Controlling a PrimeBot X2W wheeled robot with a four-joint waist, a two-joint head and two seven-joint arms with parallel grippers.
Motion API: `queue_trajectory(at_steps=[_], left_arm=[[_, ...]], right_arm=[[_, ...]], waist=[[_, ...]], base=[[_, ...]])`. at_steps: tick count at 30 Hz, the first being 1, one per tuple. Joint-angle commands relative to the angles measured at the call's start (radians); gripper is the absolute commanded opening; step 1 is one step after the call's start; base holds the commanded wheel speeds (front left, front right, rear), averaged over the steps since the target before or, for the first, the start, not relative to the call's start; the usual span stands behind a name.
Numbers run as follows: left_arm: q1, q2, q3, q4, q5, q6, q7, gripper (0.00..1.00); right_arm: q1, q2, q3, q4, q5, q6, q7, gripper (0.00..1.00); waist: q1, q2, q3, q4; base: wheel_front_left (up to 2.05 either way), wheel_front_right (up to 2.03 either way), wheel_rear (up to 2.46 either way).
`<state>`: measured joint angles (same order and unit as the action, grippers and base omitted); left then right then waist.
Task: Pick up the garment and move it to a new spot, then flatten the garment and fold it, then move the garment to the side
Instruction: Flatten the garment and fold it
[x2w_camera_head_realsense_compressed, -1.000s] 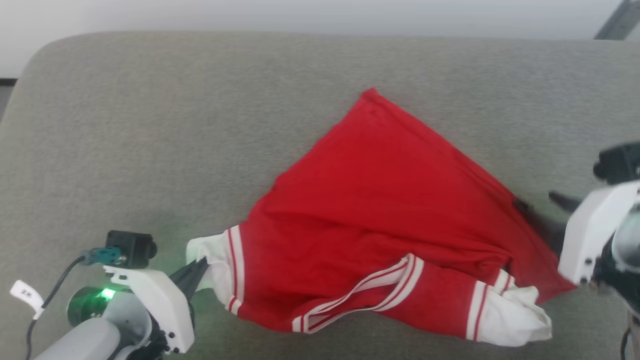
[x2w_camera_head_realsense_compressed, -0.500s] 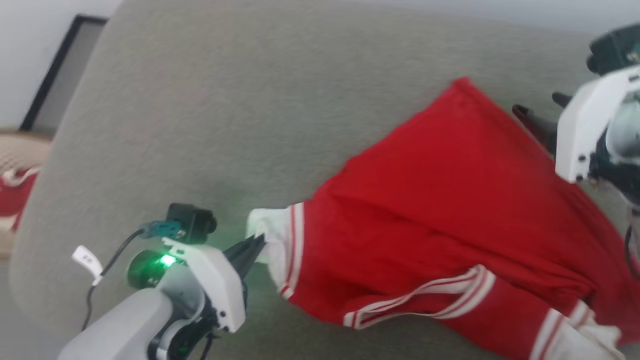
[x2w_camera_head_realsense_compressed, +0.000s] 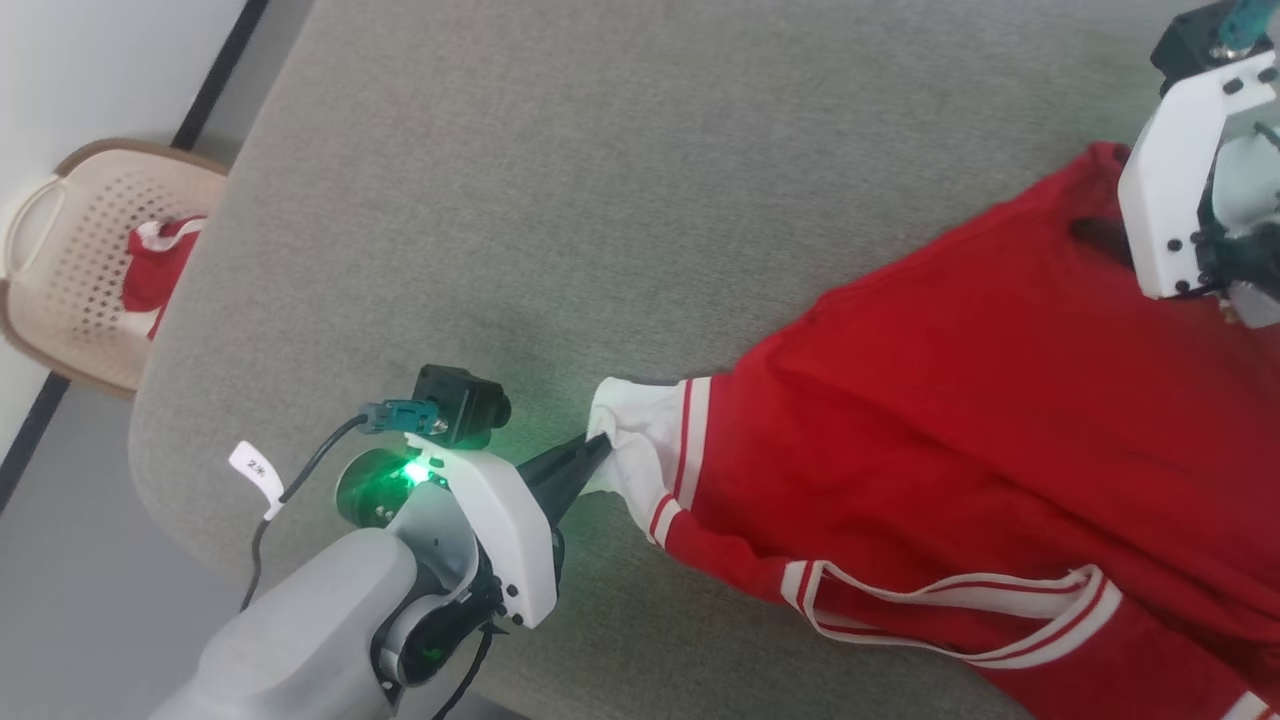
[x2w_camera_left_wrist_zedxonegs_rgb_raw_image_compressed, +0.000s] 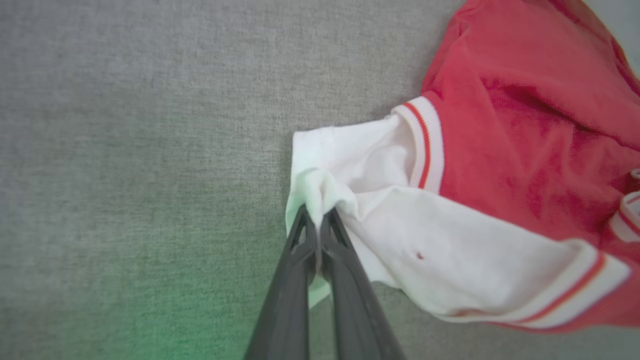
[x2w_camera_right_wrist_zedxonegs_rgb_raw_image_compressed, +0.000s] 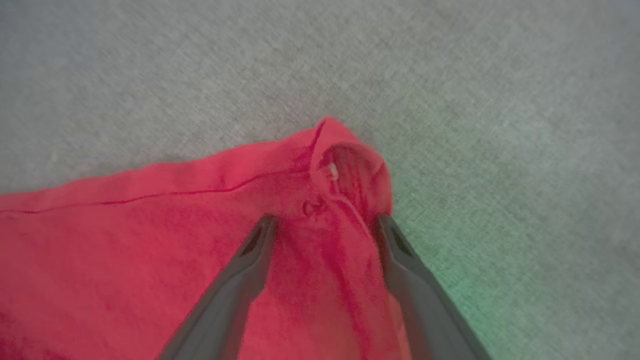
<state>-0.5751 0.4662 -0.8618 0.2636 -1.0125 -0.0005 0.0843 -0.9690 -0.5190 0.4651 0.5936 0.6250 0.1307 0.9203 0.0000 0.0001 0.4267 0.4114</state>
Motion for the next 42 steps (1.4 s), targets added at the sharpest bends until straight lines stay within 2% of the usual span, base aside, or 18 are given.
queue_trajectory(at_steps=[1, 3, 4, 9, 14, 26, 31, 36, 42], left_arm=[[-0.013, -0.007, -0.002, 0.016, -0.001, -0.009, -0.008, 0.00], [-0.020, -0.014, -0.003, 0.029, -0.004, -0.016, -0.012, 0.00], [-0.023, -0.016, -0.002, 0.037, -0.005, -0.020, -0.015, 0.00], [-0.031, -0.011, 0.009, 0.058, -0.016, -0.028, -0.018, 0.00], [-0.044, 0.028, 0.046, 0.053, -0.044, -0.021, -0.001, 0.00], [-0.141, 0.228, 0.137, -0.083, -0.100, 0.021, 0.158, 0.00], [-0.219, 0.282, 0.161, -0.116, -0.113, 0.004, 0.231, 0.00], [-0.323, 0.301, 0.175, -0.101, -0.121, -0.004, 0.307, 0.00], [-0.456, 0.286, 0.185, -0.027, -0.111, -0.004, 0.375, 0.00]], right_arm=[[0.057, -0.003, 0.064, 0.072, 0.021, 0.000, 0.071, 1.00], [0.061, -0.007, 0.101, 0.108, 0.048, 0.000, 0.116, 0.46], [0.060, -0.013, 0.117, 0.116, 0.062, 0.000, 0.129, 0.00], [0.009, -0.043, 0.142, 0.095, 0.098, -0.001, 0.079, 0.00], [-0.047, -0.072, 0.165, 0.041, 0.150, -0.001, -0.006, 0.00], [-0.111, -0.115, 0.199, -0.102, 0.260, -0.001, -0.174, 0.00], [-0.127, -0.124, 0.192, -0.143, 0.279, -0.001, -0.240, 0.00], [-0.136, -0.128, 0.174, -0.163, 0.293, -0.001, -0.281, 0.00], [-0.142, -0.128, 0.150, -0.179, 0.295, -0.001, -0.306, 0.00]], waist=[[0.0000, -0.0001, 0.010, 0.011], [0.0000, -0.0001, 0.012, 0.012], [0.0000, -0.0001, 0.012, 0.012], [0.0000, -0.0001, 0.008, -0.002], [0.0000, -0.0001, -0.024, -0.051], [0.0000, -0.0001, -0.139, -0.227], [0.0000, -0.0001, -0.189, -0.286], [0.0000, -0.0001, -0.239, -0.332], [0.0000, -0.0001, -0.291, -0.376]], base=[[0.00, 0.00, 0.00], [0.00, 0.00, 0.00], [0.00, 0.00, 0.00], [0.00, 0.00, 0.00], [0.00, 0.00, 0.00], [0.00, 0.00, 0.00], [0.00, 0.00, 0.00], [0.00, 0.00, 0.00], [0.00, 0.00, 0.00]])
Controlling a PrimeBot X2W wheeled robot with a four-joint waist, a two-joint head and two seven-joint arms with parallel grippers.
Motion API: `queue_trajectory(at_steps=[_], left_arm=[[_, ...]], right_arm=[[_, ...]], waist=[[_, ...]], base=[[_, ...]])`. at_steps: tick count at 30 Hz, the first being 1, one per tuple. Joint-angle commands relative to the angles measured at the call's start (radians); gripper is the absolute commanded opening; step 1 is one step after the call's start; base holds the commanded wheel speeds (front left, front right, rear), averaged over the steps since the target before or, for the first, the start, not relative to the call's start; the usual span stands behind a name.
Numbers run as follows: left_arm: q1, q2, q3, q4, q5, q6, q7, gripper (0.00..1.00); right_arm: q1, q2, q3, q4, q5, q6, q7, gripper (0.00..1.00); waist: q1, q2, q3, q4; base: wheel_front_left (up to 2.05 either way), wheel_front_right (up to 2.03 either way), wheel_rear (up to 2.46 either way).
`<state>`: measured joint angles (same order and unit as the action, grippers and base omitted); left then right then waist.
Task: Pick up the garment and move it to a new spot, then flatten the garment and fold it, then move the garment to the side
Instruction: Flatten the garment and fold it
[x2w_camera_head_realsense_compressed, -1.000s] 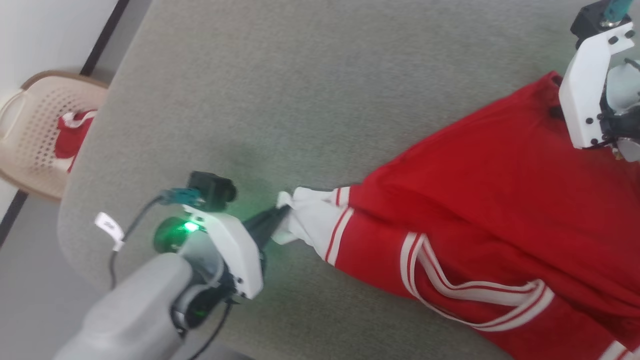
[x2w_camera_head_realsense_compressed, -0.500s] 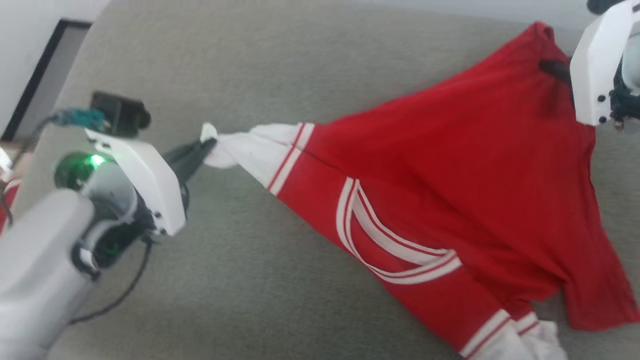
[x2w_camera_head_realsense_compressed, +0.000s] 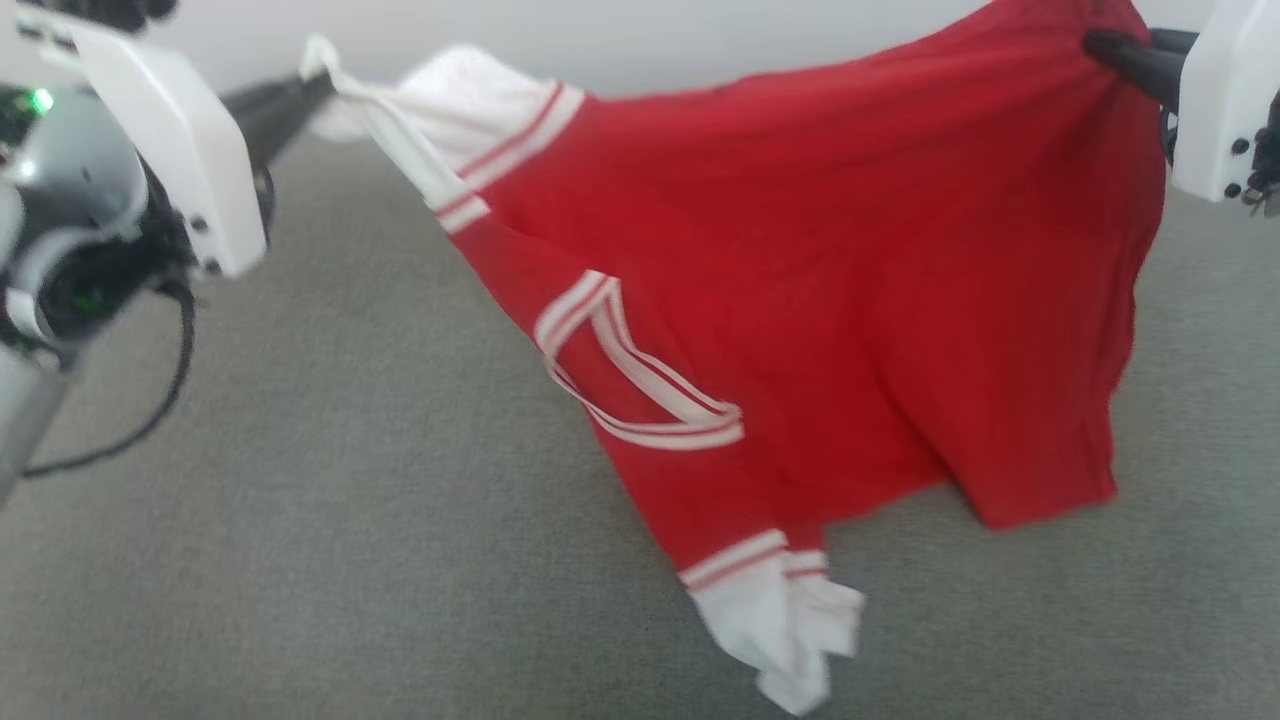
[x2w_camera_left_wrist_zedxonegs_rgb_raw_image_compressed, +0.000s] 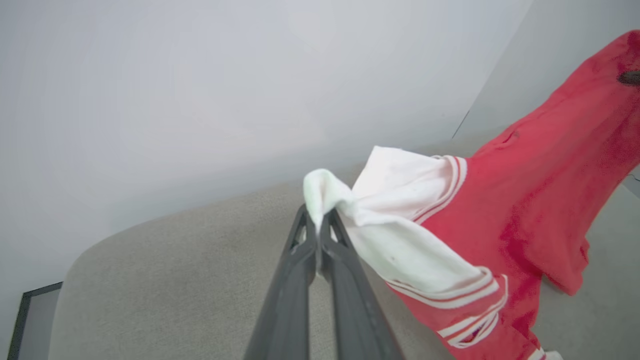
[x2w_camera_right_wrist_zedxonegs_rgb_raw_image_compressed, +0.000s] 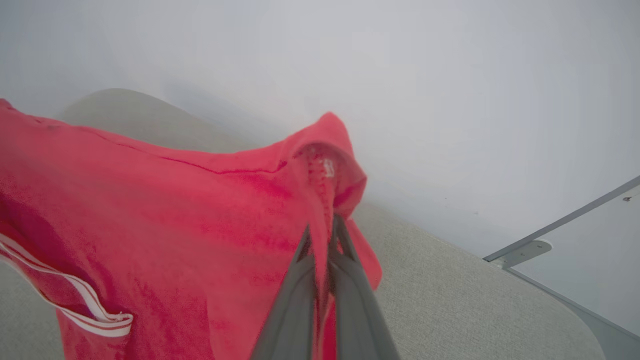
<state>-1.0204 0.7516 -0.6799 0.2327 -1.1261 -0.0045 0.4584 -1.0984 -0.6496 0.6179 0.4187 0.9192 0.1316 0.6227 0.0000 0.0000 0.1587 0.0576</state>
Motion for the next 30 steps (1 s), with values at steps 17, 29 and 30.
queue_trajectory(at_steps=[17, 29, 30], left_arm=[[-0.272, -0.082, -0.024, 0.270, 0.091, -0.068, 0.009, 0.00], [-0.541, -0.176, -0.045, 0.492, 0.315, -0.076, -0.328, 0.00], [-0.572, -0.187, -0.047, 0.510, 0.336, -0.076, -0.377, 0.00]], right_arm=[[-0.030, 0.045, -0.085, -0.016, -0.028, -0.002, -0.018, 0.00], [-0.208, 0.196, -0.224, 0.233, -0.284, -0.002, -0.280, 0.00], [-0.230, 0.212, -0.237, 0.258, -0.312, -0.002, -0.321, 0.00]], waist=[[0.0000, 0.0000, -0.068, -0.096], [0.0000, 0.0000, 0.127, -0.109], [0.0000, 0.0000, 0.146, -0.110]], base=[[0.00, 0.00, 0.00], [0.00, 0.00, 0.00], [0.00, 0.00, 0.00]])
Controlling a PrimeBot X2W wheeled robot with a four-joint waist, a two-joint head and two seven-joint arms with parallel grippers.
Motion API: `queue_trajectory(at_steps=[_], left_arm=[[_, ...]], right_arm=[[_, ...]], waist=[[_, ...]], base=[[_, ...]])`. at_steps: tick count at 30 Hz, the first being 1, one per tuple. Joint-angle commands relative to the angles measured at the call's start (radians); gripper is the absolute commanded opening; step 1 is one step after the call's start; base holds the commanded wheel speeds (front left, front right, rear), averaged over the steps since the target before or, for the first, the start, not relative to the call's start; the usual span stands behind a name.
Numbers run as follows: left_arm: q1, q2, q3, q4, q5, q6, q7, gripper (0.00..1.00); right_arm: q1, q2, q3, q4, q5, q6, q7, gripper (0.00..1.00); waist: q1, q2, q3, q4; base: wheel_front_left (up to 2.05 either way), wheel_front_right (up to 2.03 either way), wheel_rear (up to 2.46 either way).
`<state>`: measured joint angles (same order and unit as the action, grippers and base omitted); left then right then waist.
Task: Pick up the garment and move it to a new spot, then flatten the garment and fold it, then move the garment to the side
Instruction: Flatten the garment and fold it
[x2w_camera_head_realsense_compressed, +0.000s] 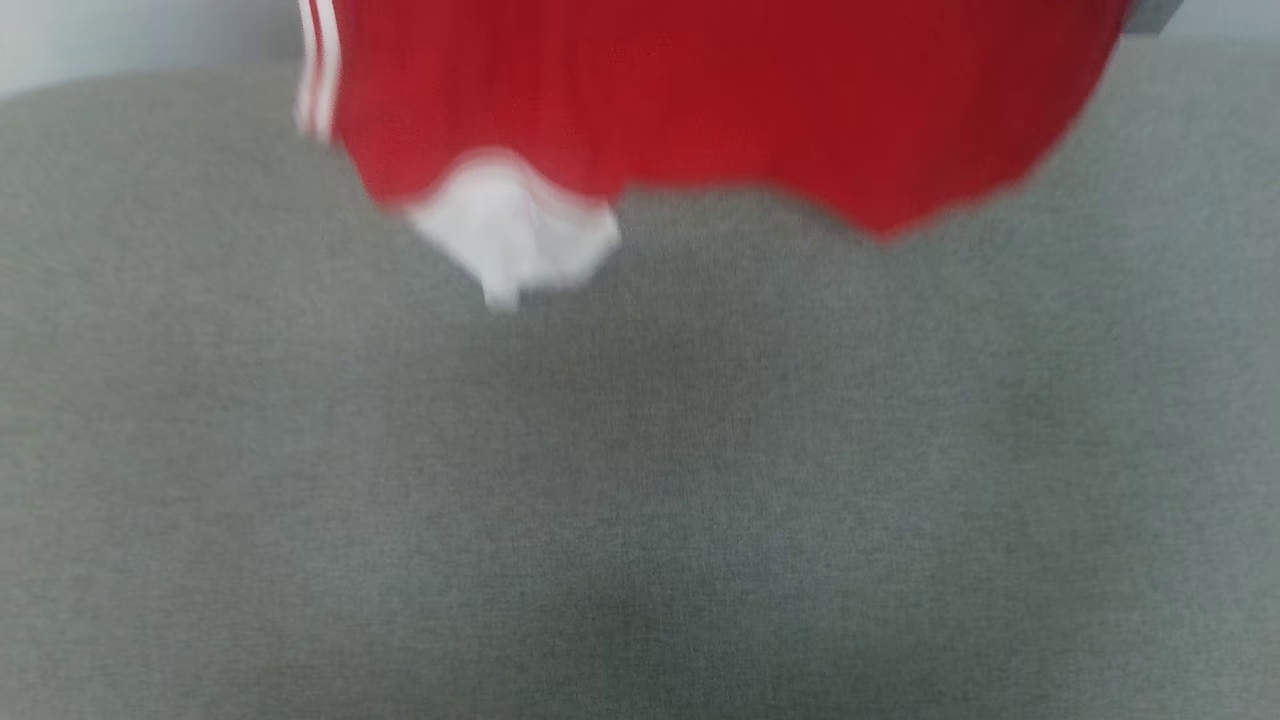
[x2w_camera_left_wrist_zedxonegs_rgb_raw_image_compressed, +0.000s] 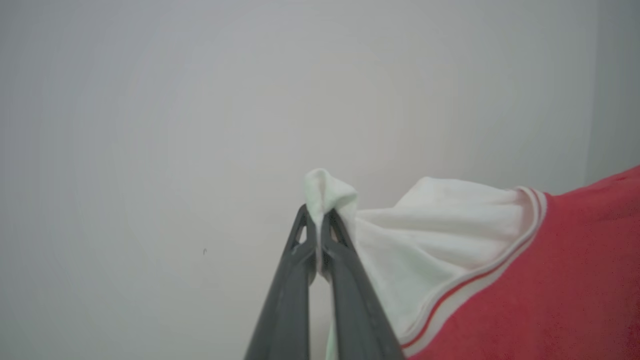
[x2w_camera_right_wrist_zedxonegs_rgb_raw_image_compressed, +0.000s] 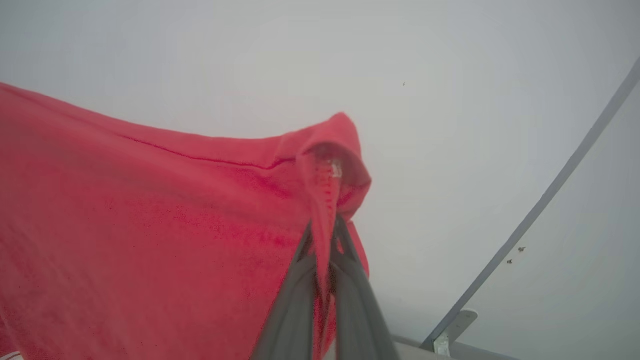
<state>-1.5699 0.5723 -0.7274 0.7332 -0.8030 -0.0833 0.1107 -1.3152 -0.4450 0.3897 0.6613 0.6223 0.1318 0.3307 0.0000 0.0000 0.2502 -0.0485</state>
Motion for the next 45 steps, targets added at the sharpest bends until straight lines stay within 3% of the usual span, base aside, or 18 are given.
queue_trajectory(at_steps=[1, 6, 10, 15, 22, 27, 33, 38, 45], left_arm=[[-0.052, -0.015, 0.000, 0.029, 0.038, 0.005, -0.076, 0.00], [-0.181, -0.058, 0.004, 0.106, 0.131, 0.025, -0.322, 0.00], [-0.195, -0.072, 0.023, 0.111, 0.182, 0.027, -0.375, 0.00], [-0.040, -0.088, -0.005, 0.152, 0.184, -0.030, -0.376, 0.00], [0.183, -0.101, -0.110, 0.147, 0.056, -0.046, -0.236, 0.00], [0.327, -0.061, -0.161, 0.062, -0.065, -0.046, -0.121, 0.00], [0.534, 0.018, -0.199, -0.089, -0.182, -0.042, 0.039, 0.00], [0.717, 0.099, -0.202, -0.281, -0.272, 0.026, 0.122, 0.00], [0.951, 0.229, -0.212, -0.590, -0.335, 0.179, 0.142, 0.00]], right_arm=[[-0.042, 0.018, -0.021, 0.036, -0.053, -0.002, -0.079, 0.00], [-0.144, 0.057, -0.063, 0.123, -0.230, -0.002, -0.354, 0.00], [-0.166, 0.085, -0.066, 0.199, -0.312, -0.002, -0.463, 0.00], [-0.080, 0.107, 0.011, 0.296, -0.285, -0.002, -0.432, 0.00], [0.100, 0.092, 0.148, 0.292, -0.129, -0.002, -0.311, 0.00], [0.209, 0.060, 0.212, 0.233, -0.028, -0.002, -0.234, 0.00], [0.373, -0.040, 0.291, 0.076, 0.111, -0.002, -0.134, 0.00], [0.509, -0.135, 0.327, -0.067, 0.196, -0.002, -0.087, 0.00], [0.685, -0.246, 0.329, -0.227, 0.245, -0.002, -0.047, 0.00]], waist=[[0.0000, 0.0000, 0.071, -0.004], [0.0000, 0.0000, 0.128, 0.007], [0.0000, 0.0000, 0.144, 0.026], [0.0000, 0.0000, 0.135, 0.056], [0.0000, 0.0000, 0.099, 0.090], [0.0000, 0.0000, 0.073, 0.106], [0.0000, 0.0000, 0.034, 0.118], [0.0000, 0.0000, 0.010, 0.123], [0.0000, 0.0000, -0.012, 0.121]], base=[[0.00, 0.00, 0.00], [0.00, 0.00, 0.00], [0.00, 0.00, 0.00], [0.00, 0.00, 0.00], [0.00, 0.00, 0.00], [0.00, 0.00, 0.00], [0.00, 0.00, 0.00], [0.00, 0.00, 0.00], [0.00, 0.00, 0.00]])
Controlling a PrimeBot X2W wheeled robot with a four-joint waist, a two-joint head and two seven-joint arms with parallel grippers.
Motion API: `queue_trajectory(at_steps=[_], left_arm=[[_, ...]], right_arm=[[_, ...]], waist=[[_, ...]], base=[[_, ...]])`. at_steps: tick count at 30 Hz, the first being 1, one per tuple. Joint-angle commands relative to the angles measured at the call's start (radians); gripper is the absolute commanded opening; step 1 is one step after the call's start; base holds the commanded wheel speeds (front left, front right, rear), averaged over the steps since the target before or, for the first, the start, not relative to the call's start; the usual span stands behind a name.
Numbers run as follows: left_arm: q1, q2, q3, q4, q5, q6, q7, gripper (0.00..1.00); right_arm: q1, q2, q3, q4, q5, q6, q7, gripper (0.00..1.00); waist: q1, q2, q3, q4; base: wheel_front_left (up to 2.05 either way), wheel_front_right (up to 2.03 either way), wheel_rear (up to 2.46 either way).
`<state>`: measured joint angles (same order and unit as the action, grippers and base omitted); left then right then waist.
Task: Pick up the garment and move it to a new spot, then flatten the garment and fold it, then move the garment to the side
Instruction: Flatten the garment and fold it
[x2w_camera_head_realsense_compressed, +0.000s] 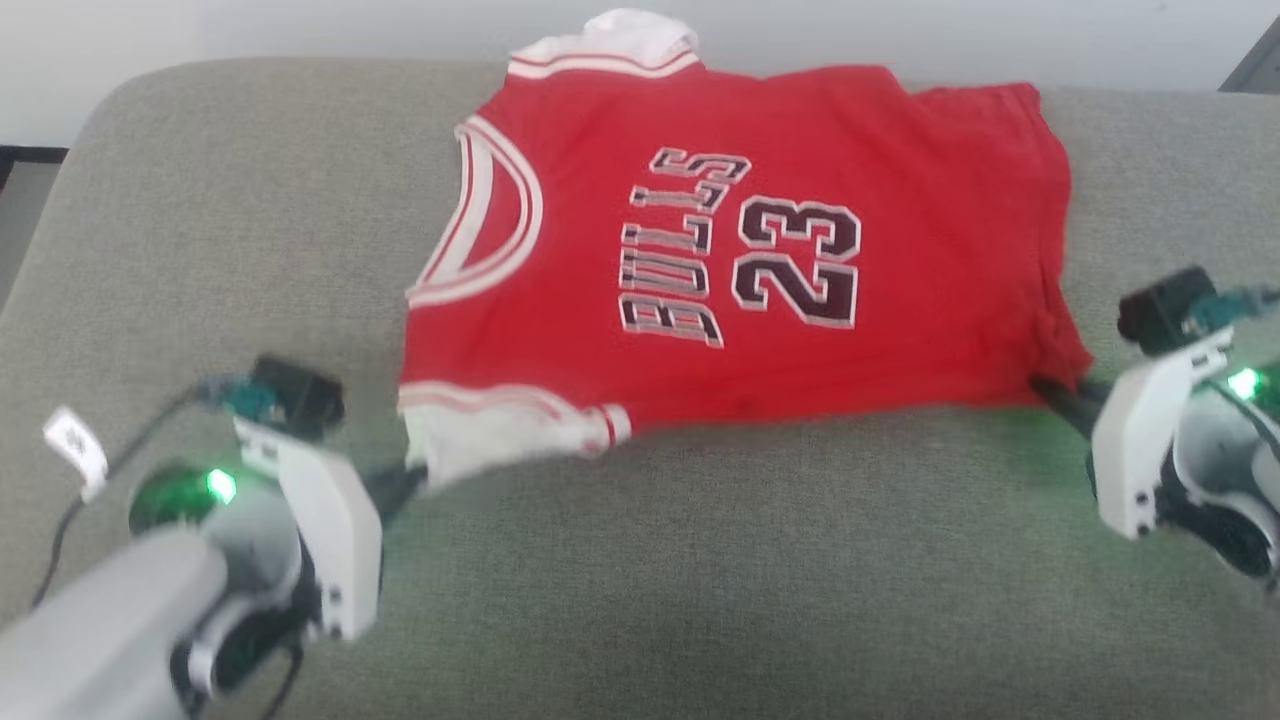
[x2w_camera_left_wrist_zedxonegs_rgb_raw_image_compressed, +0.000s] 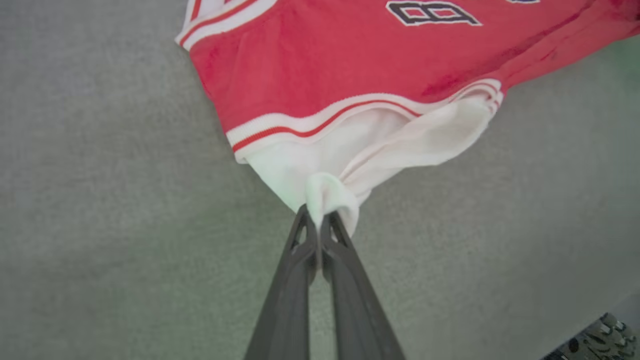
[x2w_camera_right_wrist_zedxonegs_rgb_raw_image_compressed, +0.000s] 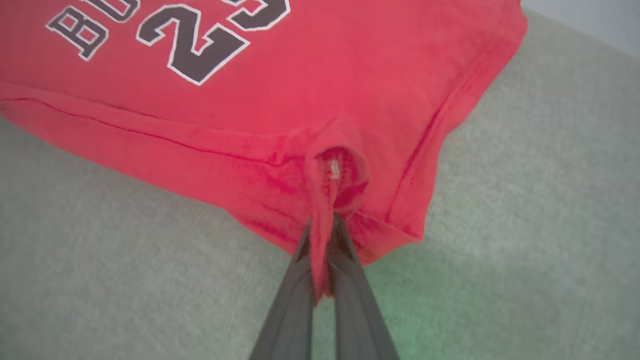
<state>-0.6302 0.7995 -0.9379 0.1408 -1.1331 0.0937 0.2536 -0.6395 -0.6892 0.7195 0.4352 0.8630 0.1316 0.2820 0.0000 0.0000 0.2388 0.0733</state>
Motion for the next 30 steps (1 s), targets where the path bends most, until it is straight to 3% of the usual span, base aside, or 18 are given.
queue_trajectory(at_steps=[1, 6, 17, 23, 30], left_arm=[[0.037, 0.017, -0.006, -0.039, -0.005, 0.021, -0.001, 0.00], [0.156, 0.072, -0.022, -0.191, -0.027, 0.108, -0.007, 0.00], [0.290, 0.131, -0.061, -0.369, -0.049, 0.215, 0.004, 0.00], [0.227, 0.190, -0.019, -0.427, -0.007, 0.242, 0.007, 0.00], [0.113, 0.247, 0.026, -0.453, 0.046, 0.216, 0.041, 0.00]], right_arm=[[0.032, -0.013, -0.007, -0.016, 0.015, -0.002, 0.004, 0.00], [0.146, -0.068, -0.021, -0.095, 0.031, -0.002, 0.037, 0.00], [0.371, -0.130, -0.065, -0.234, 0.072, -0.002, 0.081, 0.00], [0.414, -0.116, -0.151, -0.294, 0.052, -0.002, 0.036, 0.00], [0.411, -0.099, -0.244, -0.346, 0.007, -0.002, 0.038, 0.00]], waist=[[0.0000, 0.0000, -0.002, -0.001], [0.0000, 0.0000, -0.007, -0.001], [0.0000, 0.0000, -0.015, -0.010], [0.0000, 0.0000, -0.020, -0.021], [0.0000, 0.0000, -0.019, -0.040]], base=[[0.00, 0.00, 0.00], [0.00, 0.00, 0.00], [0.00, 0.00, 0.00], [0.00, 0.00, 0.00], [0.00, 0.00, 0.00]])
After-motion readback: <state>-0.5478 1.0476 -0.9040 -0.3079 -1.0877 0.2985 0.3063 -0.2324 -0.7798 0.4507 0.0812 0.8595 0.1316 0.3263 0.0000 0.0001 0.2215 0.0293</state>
